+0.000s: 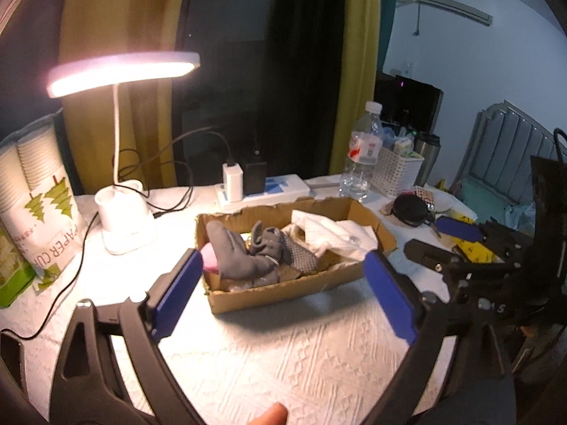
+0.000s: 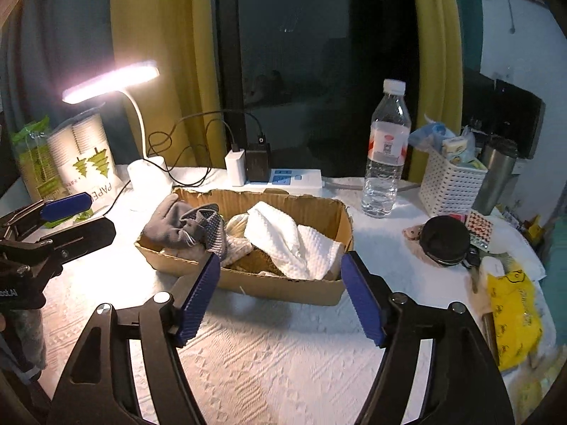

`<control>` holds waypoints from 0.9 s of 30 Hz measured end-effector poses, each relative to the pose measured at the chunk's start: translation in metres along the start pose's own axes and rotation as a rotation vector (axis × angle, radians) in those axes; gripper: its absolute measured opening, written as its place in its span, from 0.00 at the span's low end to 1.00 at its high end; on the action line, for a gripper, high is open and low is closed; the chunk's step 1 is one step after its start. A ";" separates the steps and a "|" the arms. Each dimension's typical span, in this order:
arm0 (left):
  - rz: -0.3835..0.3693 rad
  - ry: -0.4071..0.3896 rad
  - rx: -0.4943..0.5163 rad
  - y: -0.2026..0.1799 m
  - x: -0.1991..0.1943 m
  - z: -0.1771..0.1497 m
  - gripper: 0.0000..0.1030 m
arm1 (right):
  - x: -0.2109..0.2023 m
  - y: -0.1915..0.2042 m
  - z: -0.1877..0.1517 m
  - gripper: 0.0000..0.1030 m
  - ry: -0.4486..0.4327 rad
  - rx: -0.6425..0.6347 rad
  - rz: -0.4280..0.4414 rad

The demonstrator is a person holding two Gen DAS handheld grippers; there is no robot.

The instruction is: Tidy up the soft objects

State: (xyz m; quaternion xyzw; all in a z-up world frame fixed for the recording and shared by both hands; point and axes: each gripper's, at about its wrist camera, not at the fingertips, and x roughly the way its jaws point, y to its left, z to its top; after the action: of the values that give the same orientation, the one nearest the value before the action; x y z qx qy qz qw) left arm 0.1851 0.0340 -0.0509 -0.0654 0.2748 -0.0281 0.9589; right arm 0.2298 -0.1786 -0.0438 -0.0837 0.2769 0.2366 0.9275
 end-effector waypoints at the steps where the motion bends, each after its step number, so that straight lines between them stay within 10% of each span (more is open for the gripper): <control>1: 0.002 -0.006 -0.002 0.000 -0.005 0.000 0.93 | -0.004 0.001 0.000 0.73 -0.005 -0.002 -0.003; 27: 0.119 -0.185 0.074 -0.025 -0.116 0.013 0.93 | -0.130 0.021 0.014 0.74 -0.207 -0.018 -0.085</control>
State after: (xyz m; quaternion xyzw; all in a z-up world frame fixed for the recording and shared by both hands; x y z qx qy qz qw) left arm 0.0927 0.0209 0.0243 -0.0156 0.1871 0.0250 0.9819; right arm 0.1312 -0.2069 0.0394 -0.0789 0.1739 0.2068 0.9596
